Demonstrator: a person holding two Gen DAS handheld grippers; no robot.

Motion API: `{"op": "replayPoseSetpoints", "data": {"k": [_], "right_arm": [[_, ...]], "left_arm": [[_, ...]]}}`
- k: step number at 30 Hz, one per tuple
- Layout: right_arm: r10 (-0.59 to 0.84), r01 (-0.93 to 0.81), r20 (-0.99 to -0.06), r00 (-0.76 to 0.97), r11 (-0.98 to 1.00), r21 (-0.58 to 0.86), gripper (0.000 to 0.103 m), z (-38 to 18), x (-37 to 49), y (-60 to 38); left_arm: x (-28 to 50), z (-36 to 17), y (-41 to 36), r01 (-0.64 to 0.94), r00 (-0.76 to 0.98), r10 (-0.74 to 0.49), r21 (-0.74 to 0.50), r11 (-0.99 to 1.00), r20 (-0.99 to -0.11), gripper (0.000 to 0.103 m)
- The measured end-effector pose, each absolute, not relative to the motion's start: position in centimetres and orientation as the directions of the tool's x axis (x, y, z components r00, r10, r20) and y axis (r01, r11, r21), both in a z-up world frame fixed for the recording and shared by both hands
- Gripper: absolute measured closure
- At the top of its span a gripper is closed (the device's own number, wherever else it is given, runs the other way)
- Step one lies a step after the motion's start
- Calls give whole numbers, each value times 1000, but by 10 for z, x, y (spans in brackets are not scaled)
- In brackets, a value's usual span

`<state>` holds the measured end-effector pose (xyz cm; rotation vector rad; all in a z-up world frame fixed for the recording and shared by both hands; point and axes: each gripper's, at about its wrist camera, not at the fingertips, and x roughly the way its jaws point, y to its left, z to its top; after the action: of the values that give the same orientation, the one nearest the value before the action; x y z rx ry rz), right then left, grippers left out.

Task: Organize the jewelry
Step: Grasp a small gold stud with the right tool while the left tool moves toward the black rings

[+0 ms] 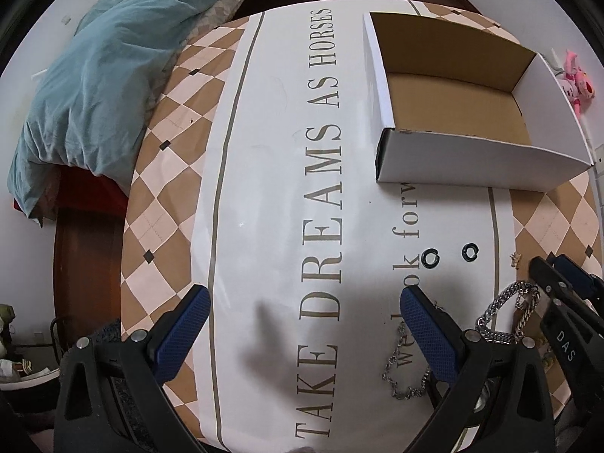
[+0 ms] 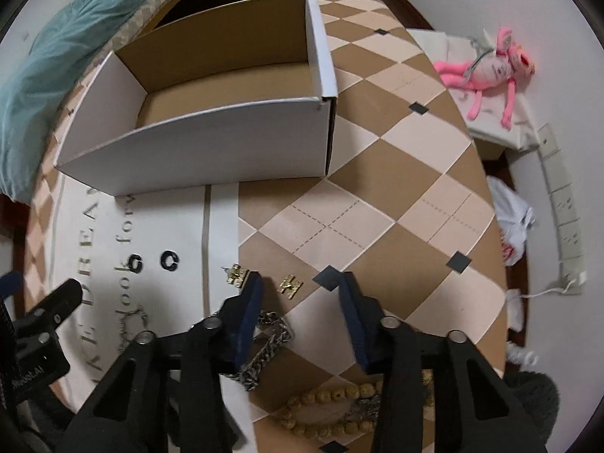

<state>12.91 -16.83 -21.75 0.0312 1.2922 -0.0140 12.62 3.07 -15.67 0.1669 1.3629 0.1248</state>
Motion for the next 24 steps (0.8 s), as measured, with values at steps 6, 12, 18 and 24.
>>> {"op": "replayPoseSetpoints", "data": {"k": [6, 12, 18, 24], "right_arm": [[-23, 18, -951, 310, 1000, -18, 95, -217, 122, -167], [-9, 31, -947, 323, 1000, 1, 95, -214, 119, -174], [10, 81, -937, 349, 996, 41, 95, -199, 119, -195], [-4, 117, -935, 353, 992, 40, 95, -193, 124, -212]], "left_arm": [[126, -159, 26, 19, 209, 191, 199, 980, -959, 0], [126, -159, 20, 29, 215, 185, 196, 980, -959, 0], [129, -161, 10, 49, 223, 98, 112, 993, -970, 3], [135, -172, -7, 114, 211, 43, 69, 991, -977, 37]]}}
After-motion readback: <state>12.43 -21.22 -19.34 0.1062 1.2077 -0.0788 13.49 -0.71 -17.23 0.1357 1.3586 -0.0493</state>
